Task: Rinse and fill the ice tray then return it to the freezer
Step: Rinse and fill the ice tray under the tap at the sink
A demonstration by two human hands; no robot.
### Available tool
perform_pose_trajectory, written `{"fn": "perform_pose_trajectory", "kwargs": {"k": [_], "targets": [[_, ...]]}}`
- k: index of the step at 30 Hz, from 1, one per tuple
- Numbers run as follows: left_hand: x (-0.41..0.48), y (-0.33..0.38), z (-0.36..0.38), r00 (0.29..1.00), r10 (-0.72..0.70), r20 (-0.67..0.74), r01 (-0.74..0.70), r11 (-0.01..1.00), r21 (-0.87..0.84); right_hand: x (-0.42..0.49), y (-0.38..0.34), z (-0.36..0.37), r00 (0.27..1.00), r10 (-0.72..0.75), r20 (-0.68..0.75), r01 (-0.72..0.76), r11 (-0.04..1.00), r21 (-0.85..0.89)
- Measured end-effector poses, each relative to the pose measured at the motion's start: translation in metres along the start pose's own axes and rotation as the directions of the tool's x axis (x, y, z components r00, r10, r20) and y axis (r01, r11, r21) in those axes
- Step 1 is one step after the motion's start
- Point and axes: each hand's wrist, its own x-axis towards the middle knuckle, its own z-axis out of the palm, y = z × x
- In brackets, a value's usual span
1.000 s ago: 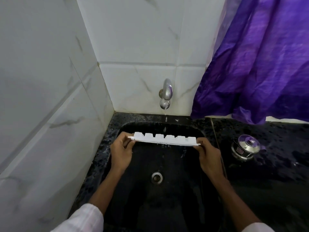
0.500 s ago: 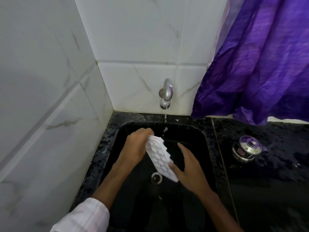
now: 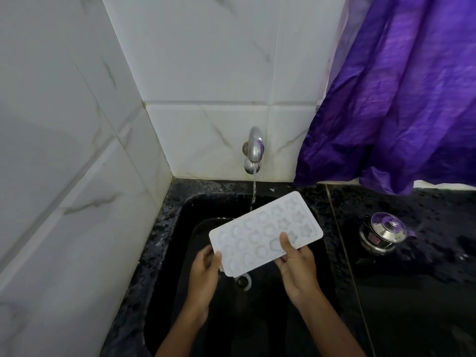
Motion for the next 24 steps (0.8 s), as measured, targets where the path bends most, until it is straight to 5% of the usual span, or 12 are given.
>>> {"fn": "perform_pose_trajectory", "kwargs": {"k": [5, 8, 10, 13, 16, 19, 24], "targets": [[-0.011, 0.011, 0.003, 0.998, 0.029, 0.05, -0.016, 0.972, -0.233, 0.001, 0.015, 0.01, 0.995, 0.092, 0.034, -0.094, 0.995, 0.038], [-0.006, 0.02, -0.006, 0.999, 0.0, 0.032, 0.009, 0.961, -0.277, 0.003, 0.021, 0.009, 0.996, 0.085, 0.036, -0.08, 0.99, -0.116], [-0.002, 0.024, -0.013, 0.999, -0.002, 0.038, 0.012, 0.964, -0.266, 0.011, 0.019, 0.008, 0.994, -0.067, -0.086, 0.036, 0.948, -0.316], [0.004, 0.032, -0.024, 1.0, 0.015, 0.003, -0.013, 0.966, -0.257, 0.023, 0.0, 0.008, 0.895, -0.413, -0.17, 0.222, 0.741, -0.633], [0.011, 0.038, -0.035, 0.999, 0.019, -0.033, -0.026, 0.971, -0.237, 0.041, -0.027, 0.013, 0.863, -0.504, 0.037, 0.36, 0.562, -0.744], [0.017, 0.041, -0.042, 0.999, 0.012, -0.049, -0.023, 0.972, -0.236, 0.06, -0.045, 0.021, 0.872, -0.415, 0.261, 0.435, 0.408, -0.803], [0.023, 0.048, -0.046, 0.998, 0.031, -0.06, -0.044, 0.972, -0.229, 0.076, -0.053, 0.035, 0.886, -0.284, 0.366, 0.459, 0.427, -0.78]]}}
